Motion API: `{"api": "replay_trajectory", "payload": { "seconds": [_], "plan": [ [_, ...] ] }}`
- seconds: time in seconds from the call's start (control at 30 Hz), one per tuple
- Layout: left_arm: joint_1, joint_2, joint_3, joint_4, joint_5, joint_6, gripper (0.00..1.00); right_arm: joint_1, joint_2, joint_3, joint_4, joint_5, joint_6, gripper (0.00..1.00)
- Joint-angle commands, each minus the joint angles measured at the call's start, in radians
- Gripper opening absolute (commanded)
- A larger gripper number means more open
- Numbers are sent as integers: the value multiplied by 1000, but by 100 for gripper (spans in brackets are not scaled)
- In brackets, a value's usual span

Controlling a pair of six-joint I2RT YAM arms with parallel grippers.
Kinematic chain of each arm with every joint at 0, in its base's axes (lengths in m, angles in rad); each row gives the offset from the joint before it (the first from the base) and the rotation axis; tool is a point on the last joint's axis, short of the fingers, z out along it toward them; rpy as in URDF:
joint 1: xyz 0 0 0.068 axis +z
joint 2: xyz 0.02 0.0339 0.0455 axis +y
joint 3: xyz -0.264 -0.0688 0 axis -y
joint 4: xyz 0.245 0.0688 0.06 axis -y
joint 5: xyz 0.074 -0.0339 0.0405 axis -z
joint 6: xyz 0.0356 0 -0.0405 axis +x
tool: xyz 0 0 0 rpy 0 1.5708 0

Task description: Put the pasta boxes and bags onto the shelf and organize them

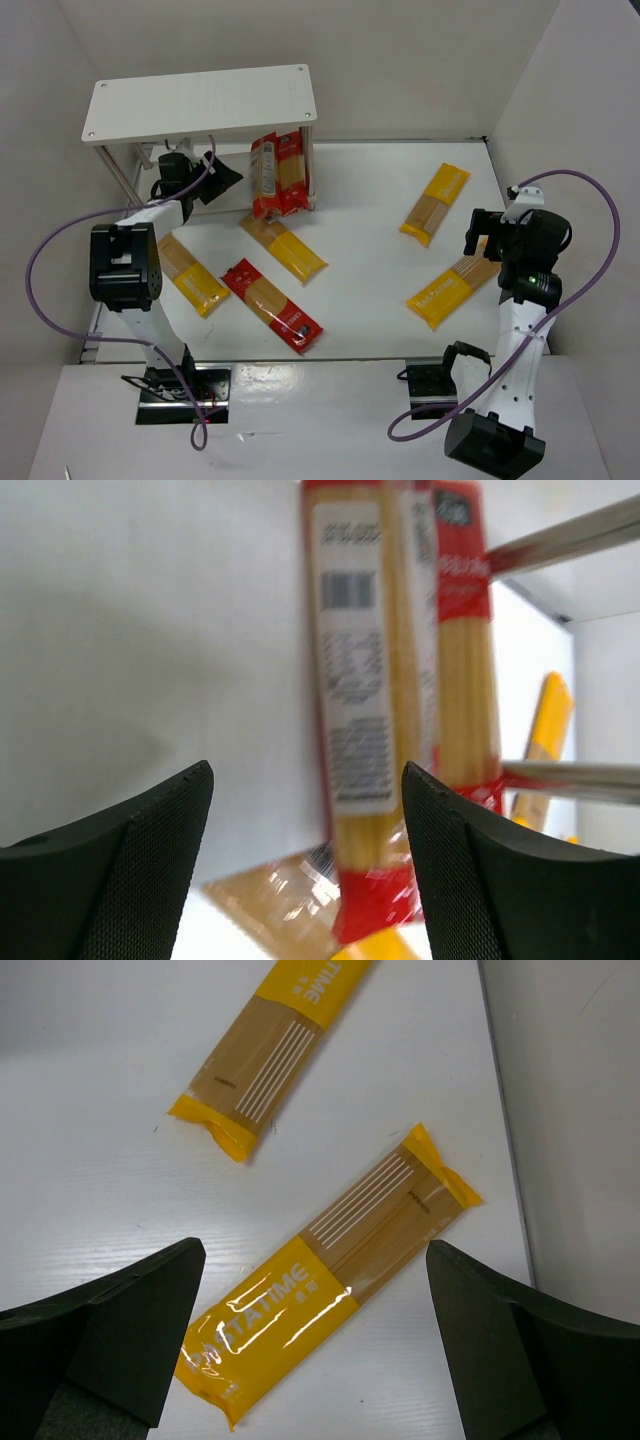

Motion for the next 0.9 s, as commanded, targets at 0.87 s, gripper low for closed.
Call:
{"api": "replay_trajectory", "payload": {
  "seconds": [0.87],
  "plan": [
    [-80,-847,-226,-715,-105,502,88,-8,-99,-8,30,-61,-20,100]
  ]
}}
